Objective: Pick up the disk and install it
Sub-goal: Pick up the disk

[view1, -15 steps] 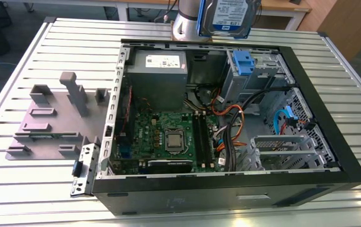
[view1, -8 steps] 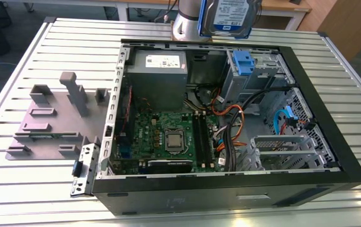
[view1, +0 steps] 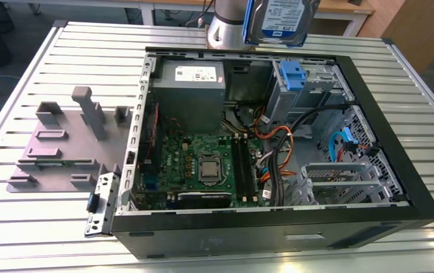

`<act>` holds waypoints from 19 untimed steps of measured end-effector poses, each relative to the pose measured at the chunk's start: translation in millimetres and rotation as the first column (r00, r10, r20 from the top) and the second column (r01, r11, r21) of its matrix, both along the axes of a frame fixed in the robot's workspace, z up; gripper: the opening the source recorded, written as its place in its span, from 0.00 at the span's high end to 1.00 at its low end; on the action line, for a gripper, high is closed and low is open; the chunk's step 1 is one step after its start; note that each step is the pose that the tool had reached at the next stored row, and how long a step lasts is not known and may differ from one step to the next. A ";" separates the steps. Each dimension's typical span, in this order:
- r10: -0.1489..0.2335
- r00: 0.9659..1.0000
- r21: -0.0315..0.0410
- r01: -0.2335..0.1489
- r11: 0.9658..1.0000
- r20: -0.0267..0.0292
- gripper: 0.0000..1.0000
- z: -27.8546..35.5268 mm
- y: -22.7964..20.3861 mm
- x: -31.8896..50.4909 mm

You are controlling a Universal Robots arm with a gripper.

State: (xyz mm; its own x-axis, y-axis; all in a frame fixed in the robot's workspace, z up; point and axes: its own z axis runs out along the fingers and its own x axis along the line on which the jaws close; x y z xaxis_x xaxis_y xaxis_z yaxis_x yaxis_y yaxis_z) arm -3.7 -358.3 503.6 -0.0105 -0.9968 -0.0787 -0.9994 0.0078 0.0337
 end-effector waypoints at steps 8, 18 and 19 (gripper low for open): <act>0.000 1.000 0.000 0.000 1.000 0.000 0.63 0.0 0.0 1.8; 0.000 1.000 0.000 0.000 1.000 0.000 0.63 0.0 0.0 4.0; 0.000 1.000 0.000 0.000 1.000 0.000 0.63 0.0 0.0 4.2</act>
